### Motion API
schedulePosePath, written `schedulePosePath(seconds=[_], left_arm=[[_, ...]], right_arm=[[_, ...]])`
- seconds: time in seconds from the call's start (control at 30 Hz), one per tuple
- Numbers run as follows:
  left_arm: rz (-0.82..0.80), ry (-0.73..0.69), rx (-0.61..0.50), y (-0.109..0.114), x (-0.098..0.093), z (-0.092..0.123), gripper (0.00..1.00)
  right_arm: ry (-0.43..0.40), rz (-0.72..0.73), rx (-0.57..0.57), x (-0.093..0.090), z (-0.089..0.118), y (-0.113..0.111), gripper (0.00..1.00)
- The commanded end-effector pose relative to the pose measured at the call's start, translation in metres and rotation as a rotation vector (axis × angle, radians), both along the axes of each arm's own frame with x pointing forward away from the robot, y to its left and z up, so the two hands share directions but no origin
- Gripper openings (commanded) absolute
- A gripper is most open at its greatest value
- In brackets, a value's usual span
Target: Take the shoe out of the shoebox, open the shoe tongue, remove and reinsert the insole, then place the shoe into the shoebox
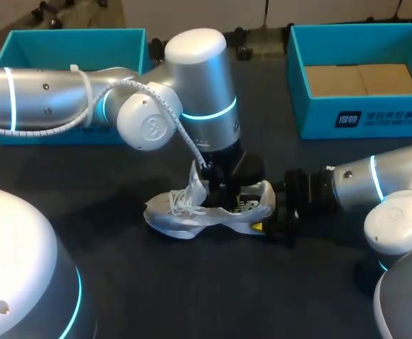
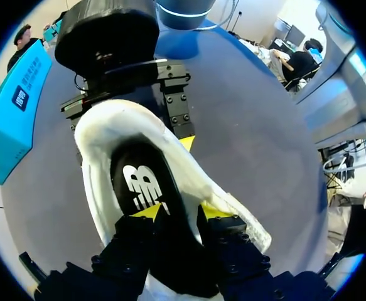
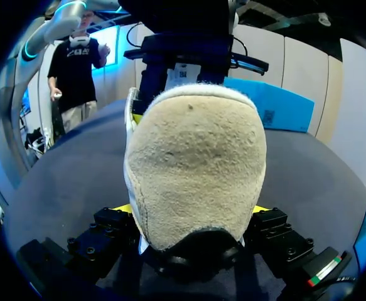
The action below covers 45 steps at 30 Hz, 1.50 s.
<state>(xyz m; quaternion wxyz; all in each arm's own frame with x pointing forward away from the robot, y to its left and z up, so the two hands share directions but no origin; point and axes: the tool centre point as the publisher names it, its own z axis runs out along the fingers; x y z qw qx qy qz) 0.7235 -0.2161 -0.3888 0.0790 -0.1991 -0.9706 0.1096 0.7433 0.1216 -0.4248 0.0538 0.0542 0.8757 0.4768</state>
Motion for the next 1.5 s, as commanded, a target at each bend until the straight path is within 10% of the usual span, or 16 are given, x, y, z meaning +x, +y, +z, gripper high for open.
schedulePosePath(seconds=[0.03, 0.37, 0.53, 1.5], left_arm=[[-0.003, 0.005, 0.004, -0.001, 0.004, -0.012, 0.36], [-0.020, -0.021, -0.030, 0.001, 0.004, -0.022, 0.32], [-0.020, -0.059, -0.056, 0.003, 0.008, -0.026, 0.00], [-0.019, -0.064, -0.090, 0.018, 0.015, 0.013, 0.00]], right_arm=[[0.000, -0.001, -0.003, 0.000, -0.001, 0.002, 0.00], [0.000, -0.001, -0.003, 0.000, -0.001, 0.002, 0.00], [0.000, -0.001, -0.003, 0.000, -0.001, 0.002, 0.00], [0.000, -0.001, -0.003, 0.000, -0.001, 0.002, 0.00]])
